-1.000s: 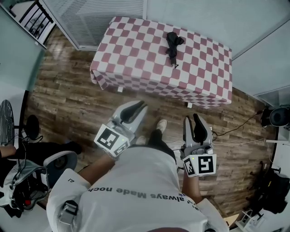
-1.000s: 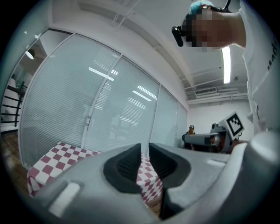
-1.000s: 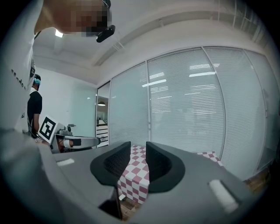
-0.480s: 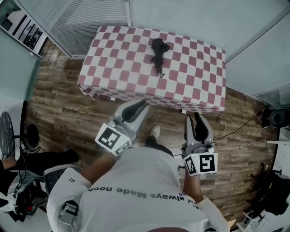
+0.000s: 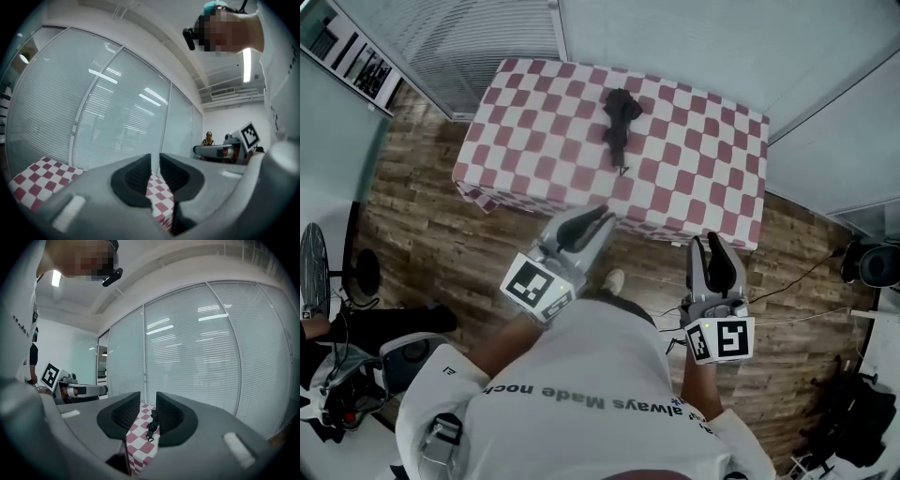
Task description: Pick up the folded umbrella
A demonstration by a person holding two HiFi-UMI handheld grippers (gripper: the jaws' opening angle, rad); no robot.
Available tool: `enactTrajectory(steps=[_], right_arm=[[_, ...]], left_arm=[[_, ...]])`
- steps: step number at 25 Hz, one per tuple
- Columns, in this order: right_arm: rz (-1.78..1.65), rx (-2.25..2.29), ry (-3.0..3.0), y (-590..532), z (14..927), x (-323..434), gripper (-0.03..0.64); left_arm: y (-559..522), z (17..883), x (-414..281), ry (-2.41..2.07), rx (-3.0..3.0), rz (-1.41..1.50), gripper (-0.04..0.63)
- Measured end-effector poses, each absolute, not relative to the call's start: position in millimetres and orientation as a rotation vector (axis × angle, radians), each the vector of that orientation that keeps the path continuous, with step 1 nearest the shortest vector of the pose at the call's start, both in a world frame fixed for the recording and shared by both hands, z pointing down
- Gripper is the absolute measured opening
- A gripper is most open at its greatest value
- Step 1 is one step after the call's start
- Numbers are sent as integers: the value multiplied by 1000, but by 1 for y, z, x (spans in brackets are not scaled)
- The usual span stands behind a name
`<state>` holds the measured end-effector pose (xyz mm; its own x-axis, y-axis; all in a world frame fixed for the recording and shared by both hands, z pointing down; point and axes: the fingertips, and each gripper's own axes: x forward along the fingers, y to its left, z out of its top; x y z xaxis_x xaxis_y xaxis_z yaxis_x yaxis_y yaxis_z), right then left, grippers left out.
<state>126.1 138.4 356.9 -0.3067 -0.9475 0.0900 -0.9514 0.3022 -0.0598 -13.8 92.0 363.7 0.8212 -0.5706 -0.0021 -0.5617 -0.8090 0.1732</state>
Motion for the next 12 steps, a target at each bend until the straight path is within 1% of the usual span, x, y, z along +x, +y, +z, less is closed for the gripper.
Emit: enactTrajectory(steps=[12], right_arm=[[212, 1766, -2525, 97, 368, 141, 106]], left_arm=[[54, 378, 4, -922, 2791, -46, 58]])
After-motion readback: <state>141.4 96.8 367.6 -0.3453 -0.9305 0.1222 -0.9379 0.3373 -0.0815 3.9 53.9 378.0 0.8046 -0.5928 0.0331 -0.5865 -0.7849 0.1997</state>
